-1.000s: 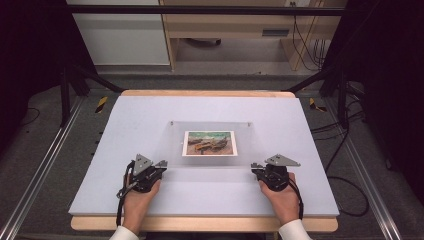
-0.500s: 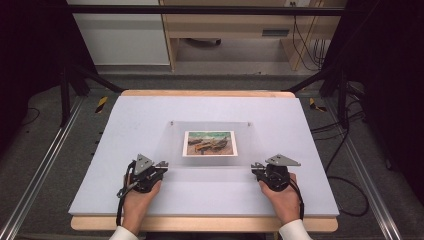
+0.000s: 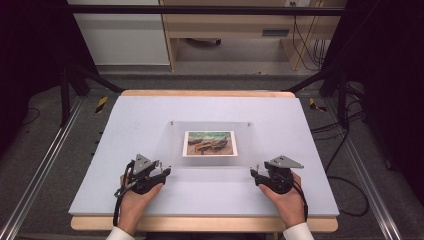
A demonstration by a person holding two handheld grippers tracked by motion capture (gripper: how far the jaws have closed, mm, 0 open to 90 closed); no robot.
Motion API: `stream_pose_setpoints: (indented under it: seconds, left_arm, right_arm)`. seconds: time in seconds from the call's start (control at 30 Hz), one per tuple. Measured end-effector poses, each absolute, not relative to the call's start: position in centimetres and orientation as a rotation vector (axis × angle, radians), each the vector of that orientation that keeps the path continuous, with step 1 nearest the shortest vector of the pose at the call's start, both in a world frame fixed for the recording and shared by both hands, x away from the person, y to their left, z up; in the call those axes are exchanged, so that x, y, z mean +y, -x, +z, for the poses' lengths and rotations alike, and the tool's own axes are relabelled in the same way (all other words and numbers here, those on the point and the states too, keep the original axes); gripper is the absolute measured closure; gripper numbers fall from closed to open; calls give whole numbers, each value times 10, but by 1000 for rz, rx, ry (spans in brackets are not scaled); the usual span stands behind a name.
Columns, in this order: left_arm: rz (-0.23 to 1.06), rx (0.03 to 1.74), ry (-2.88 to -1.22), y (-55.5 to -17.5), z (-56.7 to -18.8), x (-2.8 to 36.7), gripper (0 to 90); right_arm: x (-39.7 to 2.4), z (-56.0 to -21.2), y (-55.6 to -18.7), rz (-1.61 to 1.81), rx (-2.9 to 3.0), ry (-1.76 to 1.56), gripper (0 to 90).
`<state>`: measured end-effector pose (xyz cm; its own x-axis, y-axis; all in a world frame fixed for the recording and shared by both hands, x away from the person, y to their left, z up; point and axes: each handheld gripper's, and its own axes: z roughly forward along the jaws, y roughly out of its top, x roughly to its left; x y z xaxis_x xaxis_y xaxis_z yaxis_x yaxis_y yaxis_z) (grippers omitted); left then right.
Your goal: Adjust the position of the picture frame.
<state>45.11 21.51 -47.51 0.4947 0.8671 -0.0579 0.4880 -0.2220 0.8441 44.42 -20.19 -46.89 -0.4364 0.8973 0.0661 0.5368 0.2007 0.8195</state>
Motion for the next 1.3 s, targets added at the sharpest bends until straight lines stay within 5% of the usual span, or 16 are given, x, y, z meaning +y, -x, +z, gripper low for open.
stream_pose_setpoints:
  seconds: [0.3,0.47,1.3]
  left_arm:
    - [538,1122,-1852,-450,-473,217,175]
    - [520,1115,-1854,-446,-471,215,94]
    - [494,1031,-1746,-434,-433,235,37]
  right_arm:
    - [-203,-468,-441,1110,2081,-1331,147]
    - [-204,-465,-437,1115,2090,-1335,130]
    - [-214,-435,-413,1137,1981,-1284,94]
